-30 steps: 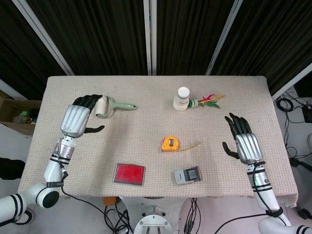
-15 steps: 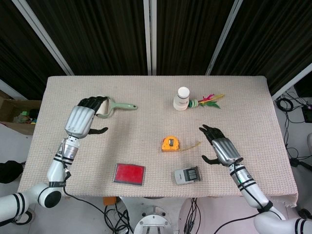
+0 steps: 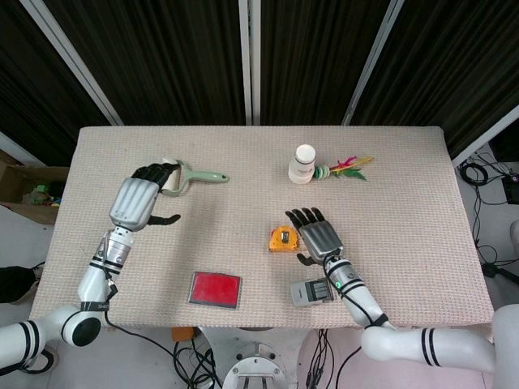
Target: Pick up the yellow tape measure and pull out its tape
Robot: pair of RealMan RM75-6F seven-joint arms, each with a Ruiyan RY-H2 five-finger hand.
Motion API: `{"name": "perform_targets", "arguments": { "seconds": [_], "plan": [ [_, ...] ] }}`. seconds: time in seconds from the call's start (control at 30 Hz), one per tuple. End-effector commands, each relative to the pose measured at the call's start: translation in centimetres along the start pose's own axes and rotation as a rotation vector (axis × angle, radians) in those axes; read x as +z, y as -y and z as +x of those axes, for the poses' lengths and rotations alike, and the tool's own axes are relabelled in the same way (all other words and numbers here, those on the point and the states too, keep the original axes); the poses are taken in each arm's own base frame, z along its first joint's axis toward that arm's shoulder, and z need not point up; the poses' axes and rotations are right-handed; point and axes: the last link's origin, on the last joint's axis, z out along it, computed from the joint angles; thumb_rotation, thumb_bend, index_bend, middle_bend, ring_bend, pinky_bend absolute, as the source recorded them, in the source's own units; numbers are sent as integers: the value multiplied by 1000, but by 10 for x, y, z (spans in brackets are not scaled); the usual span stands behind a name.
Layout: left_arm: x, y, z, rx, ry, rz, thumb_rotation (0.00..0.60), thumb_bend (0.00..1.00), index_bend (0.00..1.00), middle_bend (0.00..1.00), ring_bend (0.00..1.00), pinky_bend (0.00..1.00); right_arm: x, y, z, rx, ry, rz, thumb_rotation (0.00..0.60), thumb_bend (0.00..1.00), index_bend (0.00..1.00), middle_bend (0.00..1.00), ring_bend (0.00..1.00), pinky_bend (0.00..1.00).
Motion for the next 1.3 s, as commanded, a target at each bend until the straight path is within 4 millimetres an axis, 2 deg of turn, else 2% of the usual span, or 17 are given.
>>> {"name": "perform_targets", "arguments": {
  "seconds": [0.03,0.2,0.3,0.5,0.57,0.7,0.77,1.3],
  "plan": [
    [0,1,-1,-1,5,-2,496,90,158,175,166,248,13,13,-2,-19,-9,-14,600,226,0,124,29,41],
    [-1,3,-1,-7,10,-3,500,91,158,175,166,248,18,22,-8,-48,-7,-28,600,226,25,211,91,98],
    [-1,3,0,-16,11,-4,500,91,158,175,166,248,20,26,-11,-46,11,-27,600,227,58,222,106,118],
    [-2,5,-1,-21,13,-6,501,90,158,175,166,248,23,30,-16,-57,20,-23,600,227,61,233,114,118],
    [-2,5,-1,-23,14,-4,502,91,158,175,166,248,24,31,-16,-57,15,-25,600,227,85,245,128,119],
    [-3,6,-2,-27,16,-3,499,90,158,175,167,248,26,32,-18,-61,6,-32,600,227,216,274,154,132],
    [-3,6,-3,-26,16,-4,498,91,158,175,166,248,27,32,-18,-67,3,-36,600,228,251,281,155,133],
    [-3,10,-7,-30,29,3,497,91,158,175,167,248,31,32,-23,-83,2,-58,600,228,288,295,178,146]
  ]
}}
